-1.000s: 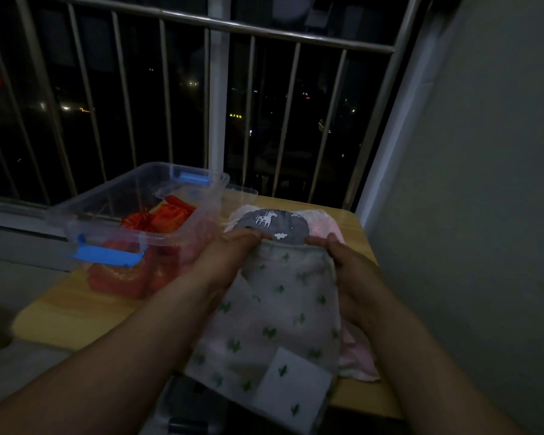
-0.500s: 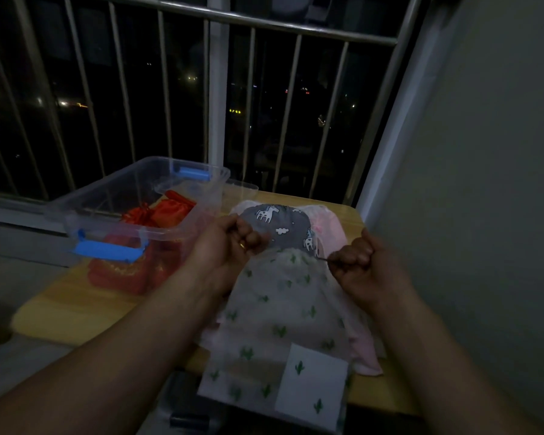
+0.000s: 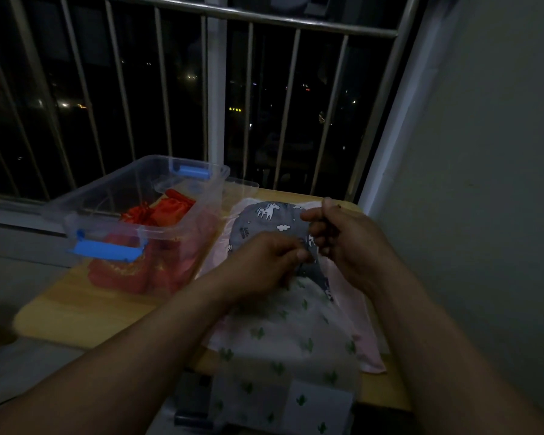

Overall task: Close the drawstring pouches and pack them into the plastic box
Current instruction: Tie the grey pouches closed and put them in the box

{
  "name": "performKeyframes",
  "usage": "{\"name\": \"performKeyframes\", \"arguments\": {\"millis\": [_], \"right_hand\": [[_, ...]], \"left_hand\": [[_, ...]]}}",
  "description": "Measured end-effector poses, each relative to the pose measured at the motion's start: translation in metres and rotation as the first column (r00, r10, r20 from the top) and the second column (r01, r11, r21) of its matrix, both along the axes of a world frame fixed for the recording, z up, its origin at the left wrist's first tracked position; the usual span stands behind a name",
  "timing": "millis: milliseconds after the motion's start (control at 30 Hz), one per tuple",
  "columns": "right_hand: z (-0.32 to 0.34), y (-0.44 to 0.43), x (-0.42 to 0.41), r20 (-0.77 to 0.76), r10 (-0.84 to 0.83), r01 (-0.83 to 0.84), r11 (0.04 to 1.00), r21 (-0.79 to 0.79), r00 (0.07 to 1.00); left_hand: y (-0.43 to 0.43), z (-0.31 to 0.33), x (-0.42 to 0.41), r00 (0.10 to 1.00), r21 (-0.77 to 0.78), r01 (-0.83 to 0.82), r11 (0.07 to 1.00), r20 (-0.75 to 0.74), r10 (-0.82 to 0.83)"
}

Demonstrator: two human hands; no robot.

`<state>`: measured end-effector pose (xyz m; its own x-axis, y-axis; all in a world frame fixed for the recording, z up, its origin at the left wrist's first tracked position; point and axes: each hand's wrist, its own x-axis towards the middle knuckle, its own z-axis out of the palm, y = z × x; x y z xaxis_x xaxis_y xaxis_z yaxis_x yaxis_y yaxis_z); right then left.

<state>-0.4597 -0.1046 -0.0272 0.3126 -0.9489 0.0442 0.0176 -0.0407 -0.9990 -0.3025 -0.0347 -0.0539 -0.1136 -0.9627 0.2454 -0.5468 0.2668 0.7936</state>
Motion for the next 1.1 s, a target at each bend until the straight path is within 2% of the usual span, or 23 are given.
{"name": "performKeyframes", "arguments": {"millis": [67,133,200,267,300,400,533,700,800,933,1000,1100], "right_hand": [[-0.005,0.001,0.007,0.088,0.015,-0.022,0.997,0.078,0.996],[-0.011,0.002,0.009,0.146,-0.043,0.014,0.981,0.195,0.988],[-0.016,0.005,0.006,-0.024,-0.078,0.081,0.976,0.204,0.997],[-0.021,0.009,0.001,-0.245,-0.041,0.070,0.992,0.110,0.969],[-0.023,0.011,-0.001,-0.307,-0.032,0.056,0.996,0.072,0.951],[-0.020,0.016,-0.003,-0.366,-0.003,0.014,1.000,0.027,0.930],[-0.021,0.024,-0.003,-0.413,0.055,-0.059,0.998,0.003,0.909],[-0.024,0.027,0.002,-0.303,0.027,-0.022,1.000,0.022,0.953],[-0.025,0.026,0.007,-0.098,0.078,-0.060,0.982,0.180,0.992],[-0.026,0.024,0.009,0.114,0.122,-0.157,0.912,0.379,0.986],[-0.025,0.023,0.009,0.096,0.085,-0.115,0.917,0.382,0.992],[-0.025,0.023,0.007,-0.098,0.111,-0.087,0.971,0.221,0.989]], "left_hand": [[-0.001,0.000,-0.002,0.999,0.023,-0.033,0.999,-0.033,0.034],[-0.006,-0.001,-0.003,0.991,0.062,-0.092,0.994,-0.088,0.097],[-0.009,-0.003,-0.001,0.966,0.116,-0.156,0.981,-0.191,0.176],[-0.011,-0.005,0.001,0.929,0.151,-0.179,0.972,-0.299,0.218],[-0.011,-0.005,0.001,0.912,0.158,-0.181,0.971,-0.343,0.226],[-0.010,-0.004,-0.001,0.867,0.174,-0.192,0.966,-0.431,0.249],[-0.011,-0.003,-0.004,0.842,0.191,-0.200,0.961,-0.469,0.268],[-0.010,-0.004,-0.005,0.839,0.162,-0.208,0.965,-0.478,0.261],[-0.011,-0.005,-0.004,0.852,0.126,-0.248,0.961,-0.443,0.278],[-0.015,-0.011,0.000,0.838,0.090,-0.316,0.944,-0.440,0.323],[-0.017,-0.011,0.004,0.785,0.072,-0.376,0.924,-0.504,0.359],[-0.016,-0.002,0.008,0.666,0.106,-0.343,0.933,-0.673,0.322]]}}
